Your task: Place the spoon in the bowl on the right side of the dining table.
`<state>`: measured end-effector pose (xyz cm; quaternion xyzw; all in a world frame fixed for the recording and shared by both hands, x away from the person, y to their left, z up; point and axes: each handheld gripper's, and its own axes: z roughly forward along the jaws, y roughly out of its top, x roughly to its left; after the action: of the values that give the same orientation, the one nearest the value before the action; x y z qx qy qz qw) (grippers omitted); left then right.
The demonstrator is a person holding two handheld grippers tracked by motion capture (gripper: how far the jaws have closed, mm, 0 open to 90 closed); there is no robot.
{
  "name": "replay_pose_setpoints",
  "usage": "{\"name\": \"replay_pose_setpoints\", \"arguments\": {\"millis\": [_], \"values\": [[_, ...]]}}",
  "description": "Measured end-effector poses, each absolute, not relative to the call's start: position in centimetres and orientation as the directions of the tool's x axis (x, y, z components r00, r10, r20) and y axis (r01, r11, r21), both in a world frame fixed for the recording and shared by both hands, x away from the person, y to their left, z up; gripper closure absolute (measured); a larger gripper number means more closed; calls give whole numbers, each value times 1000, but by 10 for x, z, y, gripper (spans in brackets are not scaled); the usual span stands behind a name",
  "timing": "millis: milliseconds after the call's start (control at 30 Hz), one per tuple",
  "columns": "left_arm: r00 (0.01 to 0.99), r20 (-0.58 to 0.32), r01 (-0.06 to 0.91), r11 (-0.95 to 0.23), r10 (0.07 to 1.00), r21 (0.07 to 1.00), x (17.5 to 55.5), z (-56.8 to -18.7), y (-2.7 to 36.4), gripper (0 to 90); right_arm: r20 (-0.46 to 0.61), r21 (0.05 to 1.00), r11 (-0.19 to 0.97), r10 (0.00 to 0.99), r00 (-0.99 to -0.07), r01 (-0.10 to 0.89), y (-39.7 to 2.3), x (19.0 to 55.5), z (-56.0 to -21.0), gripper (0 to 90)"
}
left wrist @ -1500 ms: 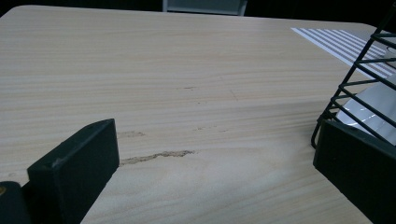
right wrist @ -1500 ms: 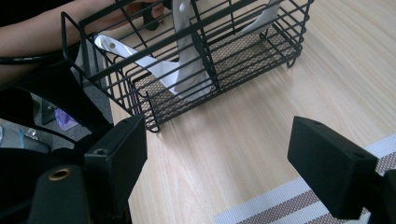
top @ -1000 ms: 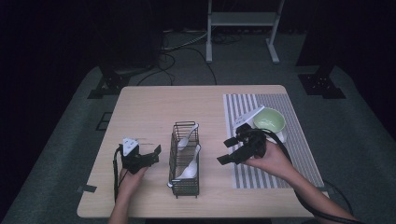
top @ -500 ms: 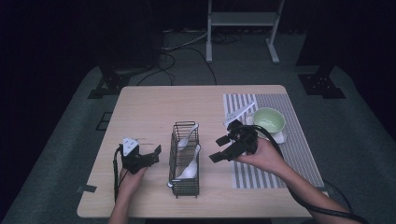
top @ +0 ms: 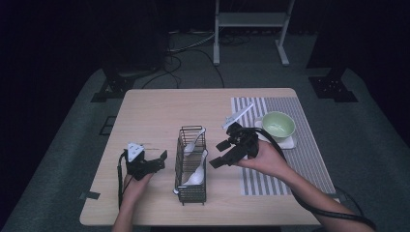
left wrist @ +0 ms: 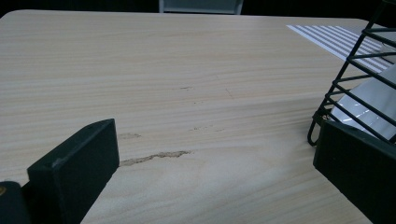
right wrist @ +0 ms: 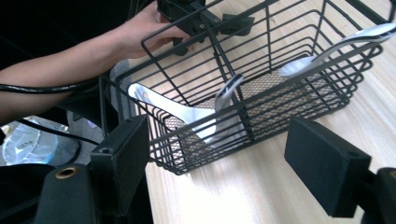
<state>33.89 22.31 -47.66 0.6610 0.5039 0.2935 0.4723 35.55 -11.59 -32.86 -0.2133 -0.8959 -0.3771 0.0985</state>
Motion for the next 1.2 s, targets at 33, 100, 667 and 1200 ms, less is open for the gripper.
{"name": "replay_pose_setpoints", "arguments": {"millis": [33,100,667,1200], "values": [[321,-85,389,-50,943,920,339,-477,223,0,337,634,625,308,-890,456,-116,356,-329,212],[322,-83,389,-51,943,920,339,-477,223,0,338,632,626,308,-889,457,-115,355,-329,212],[320,-87,390,-48,943,920,339,-477,223,0,371,607,627,321,-871,489,-106,364,-326,191],[329,-79,386,-58,941,921,339,-477,222,0,367,595,645,314,-876,480,-91,370,-321,234]]}}
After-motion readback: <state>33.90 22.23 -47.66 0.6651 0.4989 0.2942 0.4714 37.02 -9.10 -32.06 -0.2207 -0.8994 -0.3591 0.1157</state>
